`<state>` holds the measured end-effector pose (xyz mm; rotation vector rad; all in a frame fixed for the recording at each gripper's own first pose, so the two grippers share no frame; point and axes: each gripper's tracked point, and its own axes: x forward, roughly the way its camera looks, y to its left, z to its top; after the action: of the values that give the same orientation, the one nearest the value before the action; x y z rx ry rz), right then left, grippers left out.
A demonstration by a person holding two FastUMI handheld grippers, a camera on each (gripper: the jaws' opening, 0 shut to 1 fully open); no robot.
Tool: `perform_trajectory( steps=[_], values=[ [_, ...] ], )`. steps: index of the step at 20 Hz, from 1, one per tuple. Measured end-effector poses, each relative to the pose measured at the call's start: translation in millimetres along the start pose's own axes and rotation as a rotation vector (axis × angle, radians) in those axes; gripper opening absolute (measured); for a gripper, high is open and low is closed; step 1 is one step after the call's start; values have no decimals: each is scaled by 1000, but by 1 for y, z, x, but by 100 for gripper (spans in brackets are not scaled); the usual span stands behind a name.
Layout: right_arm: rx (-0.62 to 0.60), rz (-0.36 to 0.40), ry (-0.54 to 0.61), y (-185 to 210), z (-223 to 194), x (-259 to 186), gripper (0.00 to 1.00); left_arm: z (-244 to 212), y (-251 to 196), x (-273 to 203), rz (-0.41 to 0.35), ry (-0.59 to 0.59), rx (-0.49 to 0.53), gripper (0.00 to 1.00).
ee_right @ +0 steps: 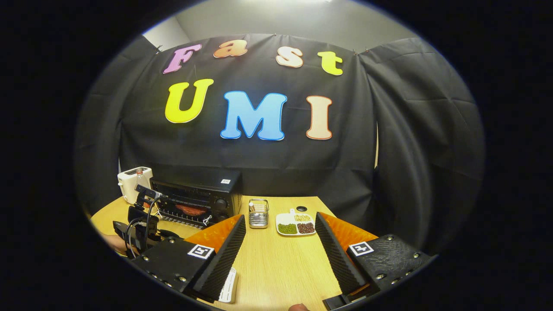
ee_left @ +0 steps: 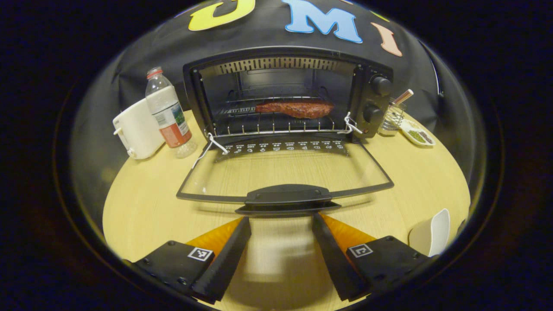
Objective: Open the electric oven with the left hand, put the food in, and close the electric oven.
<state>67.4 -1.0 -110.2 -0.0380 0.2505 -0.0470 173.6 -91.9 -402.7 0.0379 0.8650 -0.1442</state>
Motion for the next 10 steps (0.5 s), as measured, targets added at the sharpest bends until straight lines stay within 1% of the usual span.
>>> perform_trajectory(
  steps=[1, 2, 4, 5, 6, 7, 8, 9, 10],
  values=[
    [1, 1, -3, 1, 0, 1, 98, 2, 1, 0, 3, -16, 0, 96],
    [3, 4, -3, 3, 0, 2, 98, 2, 1, 0, 4, -17, 1, 100],
    [4, 15, 0, 7, 0, 5, 98, 4, 2, -2, 10, -24, 16, 92],
    [2, 20, 0, 8, 0, 6, 98, 7, 2, -6, 12, -35, 24, 96],
    [2, 23, -3, 9, 1, 6, 98, 11, 2, -10, 11, -53, 27, 92],
    [6, 28, -7, 10, 1, 7, 98, 15, 3, -15, 11, -70, 34, 100],
    [11, 33, -9, 12, 2, 7, 98, 20, 4, -20, 13, -84, 41, 96],
    [16, 40, -9, 14, 2, 9, 98, 26, 5, -23, 17, -95, 47, 100],
    [16, 49, -6, 17, 1, 11, 98, 31, 5, -26, 20, -106, 52, 100]
  ],
)
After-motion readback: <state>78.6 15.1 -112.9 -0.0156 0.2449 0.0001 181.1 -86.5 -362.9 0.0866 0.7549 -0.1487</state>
